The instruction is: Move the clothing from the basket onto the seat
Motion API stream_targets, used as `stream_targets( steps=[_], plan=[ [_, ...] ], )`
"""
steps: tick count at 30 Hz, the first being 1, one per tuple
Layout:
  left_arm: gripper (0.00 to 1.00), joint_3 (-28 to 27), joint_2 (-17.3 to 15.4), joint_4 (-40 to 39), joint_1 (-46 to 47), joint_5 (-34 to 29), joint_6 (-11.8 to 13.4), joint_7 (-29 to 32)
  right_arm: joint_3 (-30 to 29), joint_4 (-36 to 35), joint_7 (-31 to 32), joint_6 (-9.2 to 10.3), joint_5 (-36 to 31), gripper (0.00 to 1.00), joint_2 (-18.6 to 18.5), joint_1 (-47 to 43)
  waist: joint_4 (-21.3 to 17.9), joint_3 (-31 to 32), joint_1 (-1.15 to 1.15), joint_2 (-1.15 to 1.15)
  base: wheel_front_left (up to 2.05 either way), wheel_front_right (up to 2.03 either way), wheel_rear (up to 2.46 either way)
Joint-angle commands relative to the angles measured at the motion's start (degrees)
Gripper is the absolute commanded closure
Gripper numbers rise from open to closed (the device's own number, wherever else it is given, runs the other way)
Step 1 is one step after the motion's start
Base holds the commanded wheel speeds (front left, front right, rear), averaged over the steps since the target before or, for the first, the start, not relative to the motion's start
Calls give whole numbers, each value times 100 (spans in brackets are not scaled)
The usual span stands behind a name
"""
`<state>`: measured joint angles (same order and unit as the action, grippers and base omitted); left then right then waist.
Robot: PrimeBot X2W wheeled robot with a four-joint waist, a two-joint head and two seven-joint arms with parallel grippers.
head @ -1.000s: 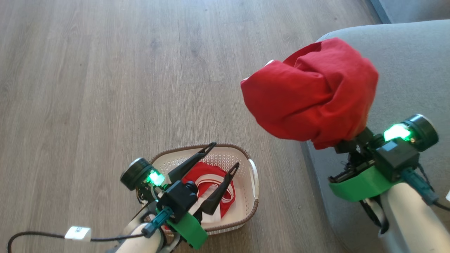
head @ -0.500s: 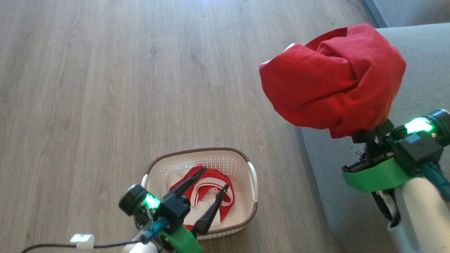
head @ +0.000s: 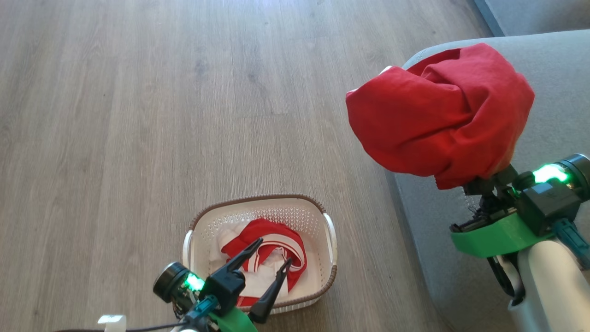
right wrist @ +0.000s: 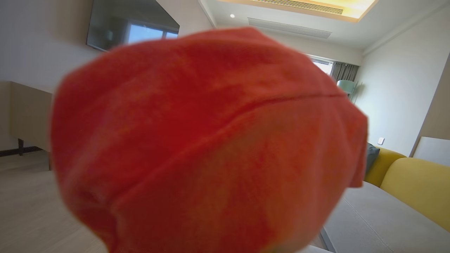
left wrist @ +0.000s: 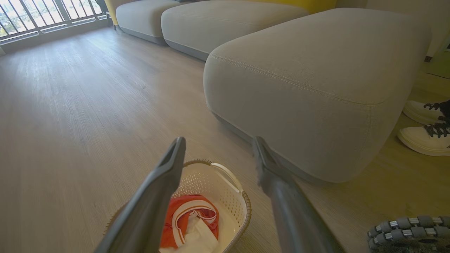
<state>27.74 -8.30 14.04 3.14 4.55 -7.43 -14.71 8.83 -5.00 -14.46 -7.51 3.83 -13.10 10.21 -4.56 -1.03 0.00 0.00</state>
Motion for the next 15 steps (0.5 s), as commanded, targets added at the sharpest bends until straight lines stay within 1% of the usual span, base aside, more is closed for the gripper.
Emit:
stream_targets(
  steps=[1,11,15],
  plan=[
    [0,-188,24,-144,150,18,-4,-29,32,-151,-54,2,-20,100,-32,129,-4,-1,0,0,0,0,0],
    [0,-80,-45,-258,208,69,-5,-29,-90,-116,-54,2,-57,100,35,115,-188,-82,0,0,0,0,0],
    [0,-78,-112,-290,212,43,-5,-29,-128,-99,-54,2,-86,100,119,143,-516,-196,0,0,0,0,0]
  ],
)
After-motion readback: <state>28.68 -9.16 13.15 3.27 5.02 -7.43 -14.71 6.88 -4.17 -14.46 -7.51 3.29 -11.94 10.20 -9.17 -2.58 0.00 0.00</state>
